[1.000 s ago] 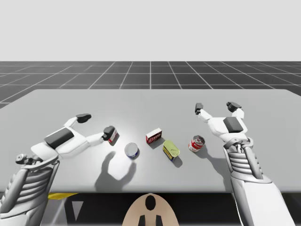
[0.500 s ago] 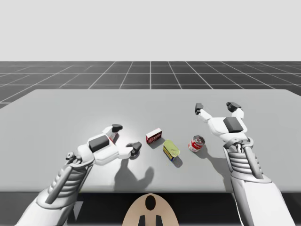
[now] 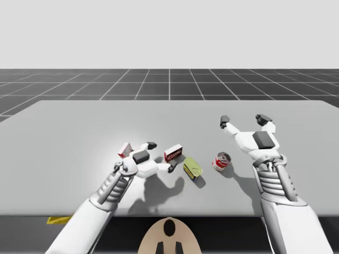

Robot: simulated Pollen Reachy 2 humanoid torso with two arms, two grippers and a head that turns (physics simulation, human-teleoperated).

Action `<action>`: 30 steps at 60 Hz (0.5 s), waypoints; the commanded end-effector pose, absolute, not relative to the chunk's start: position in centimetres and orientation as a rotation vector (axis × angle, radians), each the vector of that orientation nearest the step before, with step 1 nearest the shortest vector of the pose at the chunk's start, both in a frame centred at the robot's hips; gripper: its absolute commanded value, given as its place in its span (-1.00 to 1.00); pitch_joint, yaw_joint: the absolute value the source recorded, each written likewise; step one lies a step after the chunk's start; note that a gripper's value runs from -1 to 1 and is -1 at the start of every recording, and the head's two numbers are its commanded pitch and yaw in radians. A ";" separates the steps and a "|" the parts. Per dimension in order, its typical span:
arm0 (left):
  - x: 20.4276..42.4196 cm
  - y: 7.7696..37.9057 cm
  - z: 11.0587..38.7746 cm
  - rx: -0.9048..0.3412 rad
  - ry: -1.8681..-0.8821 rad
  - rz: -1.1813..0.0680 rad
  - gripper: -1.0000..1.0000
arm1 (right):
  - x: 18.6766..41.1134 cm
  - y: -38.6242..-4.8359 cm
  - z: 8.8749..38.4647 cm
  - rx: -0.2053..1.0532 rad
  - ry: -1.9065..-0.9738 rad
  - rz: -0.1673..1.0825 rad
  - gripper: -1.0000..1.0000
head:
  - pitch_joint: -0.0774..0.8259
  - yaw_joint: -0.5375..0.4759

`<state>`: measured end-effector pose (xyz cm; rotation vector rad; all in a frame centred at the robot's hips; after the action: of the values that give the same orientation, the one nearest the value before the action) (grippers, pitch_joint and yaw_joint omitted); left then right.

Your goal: Pick up the pudding box and lift it.

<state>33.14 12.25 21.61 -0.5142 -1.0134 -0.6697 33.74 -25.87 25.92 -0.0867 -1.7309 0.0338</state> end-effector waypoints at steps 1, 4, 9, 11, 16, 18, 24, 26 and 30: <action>34.6 10.3 20.4 -0.533 -0.990 -0.665 -1.00 | 33.7 -26.0 26.0 -0.087 -1.734 0.031 -1.00 | 0.62 0.06; 35.1 10.1 20.0 -0.530 -0.984 -0.657 -1.00 | 33.7 -26.0 26.1 -0.086 -1.735 0.030 -1.00 | 0.62 0.05; 35.9 9.9 19.3 -0.532 -0.967 -0.643 -1.00 | 33.7 -26.1 26.1 -0.086 -1.737 0.028 -1.00 | 0.62 0.05; 36.1 9.9 19.1 -0.531 -0.962 -0.639 -1.00 | 33.7 -26.1 26.1 -0.086 -1.738 0.028 -1.00 | 0.62 0.05; 36.6 9.6 18.5 -0.527 -0.947 -0.633 -1.00 | 33.7 -26.1 26.2 -0.085 -1.740 0.025 -1.00 | 0.62 0.05; 36.8 9.5 18.3 -0.526 -0.943 -0.634 -1.00 | 33.7 -26.1 26.2 -0.084 -1.742 0.024 -1.00 | 0.62 0.04; 37.0 9.1 17.9 -0.527 -0.937 -0.636 -1.00 | 33.6 -26.2 26.3 -0.082 -1.745 0.019 -1.00 | 0.62 0.05; 37.0 8.9 17.8 -0.530 -0.935 -0.637 -1.00 | 33.6 -26.2 26.4 -0.083 -1.746 0.020 -1.00 | 0.62 0.05; 37.1 8.3 17.5 -0.530 -0.933 -0.645 -1.00 | 33.5 -26.3 26.4 -0.082 -1.748 0.018 -1.00 | 0.62 0.05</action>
<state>37.24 11.40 18.33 -0.4565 -0.9435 -0.6486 33.60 -26.17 26.28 -0.0834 -1.7439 0.0218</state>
